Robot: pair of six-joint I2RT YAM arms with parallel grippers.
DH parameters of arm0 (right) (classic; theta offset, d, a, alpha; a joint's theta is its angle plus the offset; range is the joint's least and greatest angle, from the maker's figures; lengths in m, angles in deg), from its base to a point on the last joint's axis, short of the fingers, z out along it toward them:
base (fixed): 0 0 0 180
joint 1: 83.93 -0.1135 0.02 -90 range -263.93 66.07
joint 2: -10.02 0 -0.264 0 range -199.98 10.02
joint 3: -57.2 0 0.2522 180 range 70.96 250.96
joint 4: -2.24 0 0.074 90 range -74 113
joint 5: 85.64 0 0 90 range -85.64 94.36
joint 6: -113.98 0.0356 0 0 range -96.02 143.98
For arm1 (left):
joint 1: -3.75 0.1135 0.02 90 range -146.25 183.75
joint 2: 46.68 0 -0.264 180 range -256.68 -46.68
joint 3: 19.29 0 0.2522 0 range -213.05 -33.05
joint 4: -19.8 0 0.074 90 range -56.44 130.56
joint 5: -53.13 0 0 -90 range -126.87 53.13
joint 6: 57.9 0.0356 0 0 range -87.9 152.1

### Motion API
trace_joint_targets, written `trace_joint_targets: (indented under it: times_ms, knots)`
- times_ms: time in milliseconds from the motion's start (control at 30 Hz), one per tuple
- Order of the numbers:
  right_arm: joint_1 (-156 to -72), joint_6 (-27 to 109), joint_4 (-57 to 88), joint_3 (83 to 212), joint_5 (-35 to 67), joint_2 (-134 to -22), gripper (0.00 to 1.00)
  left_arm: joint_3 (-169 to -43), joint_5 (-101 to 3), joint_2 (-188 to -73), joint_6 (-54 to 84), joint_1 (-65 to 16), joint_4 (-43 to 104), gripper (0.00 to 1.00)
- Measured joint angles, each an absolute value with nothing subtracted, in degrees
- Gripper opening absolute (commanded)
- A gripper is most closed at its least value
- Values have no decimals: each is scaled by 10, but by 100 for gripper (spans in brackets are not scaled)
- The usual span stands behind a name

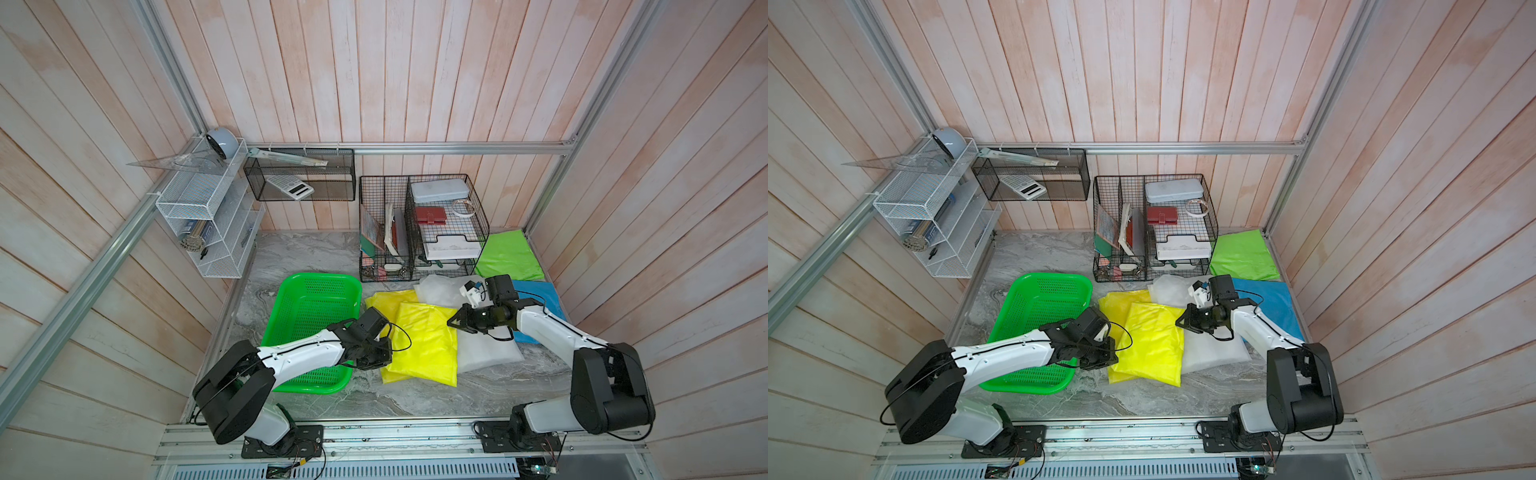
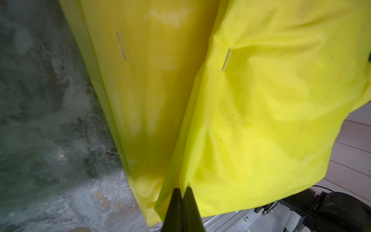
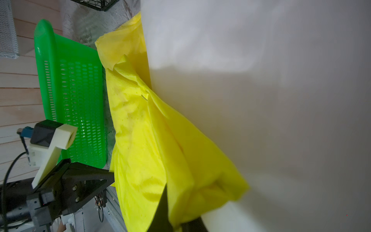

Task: Put the folded raincoat in the basket
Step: Pick up the raincoat from the center of the board, then place the raincoat in the basket.

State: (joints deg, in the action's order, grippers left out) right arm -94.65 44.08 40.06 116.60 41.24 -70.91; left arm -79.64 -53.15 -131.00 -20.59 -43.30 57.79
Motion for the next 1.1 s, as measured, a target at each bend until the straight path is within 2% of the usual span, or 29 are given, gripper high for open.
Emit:
trace_joint_targets:
  times_ms: [233, 533, 1100]
  knots:
    - [-945, 449, 403, 1168, 424, -670, 7, -834, -504, -1268, -191, -433, 641, 0]
    - [-951, 477, 406, 1212, 458, -677, 6, -872, -455, -1215, -167, -427, 708, 0]
    - [-1114, 551, 389, 1483, 444, -883, 5, -903, -380, -1105, -130, -278, 838, 0]
